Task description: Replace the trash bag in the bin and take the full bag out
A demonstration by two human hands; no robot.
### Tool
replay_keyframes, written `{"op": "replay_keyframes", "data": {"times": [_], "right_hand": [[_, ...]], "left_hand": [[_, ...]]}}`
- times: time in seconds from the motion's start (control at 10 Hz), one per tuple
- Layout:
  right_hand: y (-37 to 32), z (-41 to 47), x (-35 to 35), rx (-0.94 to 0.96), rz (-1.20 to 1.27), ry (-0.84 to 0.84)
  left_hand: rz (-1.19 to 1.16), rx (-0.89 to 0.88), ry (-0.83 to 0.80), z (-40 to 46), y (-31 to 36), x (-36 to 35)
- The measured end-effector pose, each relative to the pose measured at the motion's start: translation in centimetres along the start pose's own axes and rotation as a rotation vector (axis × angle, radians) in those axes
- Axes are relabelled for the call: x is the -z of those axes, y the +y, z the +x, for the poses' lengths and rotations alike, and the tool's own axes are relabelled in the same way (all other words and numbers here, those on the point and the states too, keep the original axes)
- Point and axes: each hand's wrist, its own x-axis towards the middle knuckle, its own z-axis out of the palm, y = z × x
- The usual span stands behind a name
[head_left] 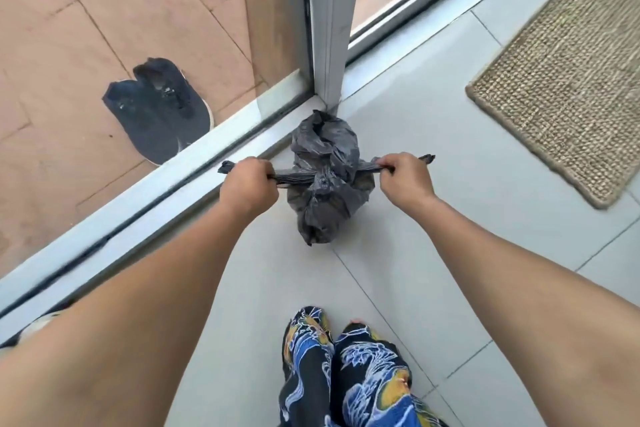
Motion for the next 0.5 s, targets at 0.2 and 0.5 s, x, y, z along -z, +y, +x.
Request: {"op": "replay_keyframes", "data": {"times": [0.2,0.5], "right_hand": [[0.7,0.9,-1.4,-0.043,0.015,-0.013],[-7.3,-8.5,7.7,0.024,0.028,-0.041]], "left_hand": [[-0.055,0.053,0.010,0.8,0.8,-1.2],[-0.088,-0.049,-0.029,-7.1,5.0,10.7]]}}
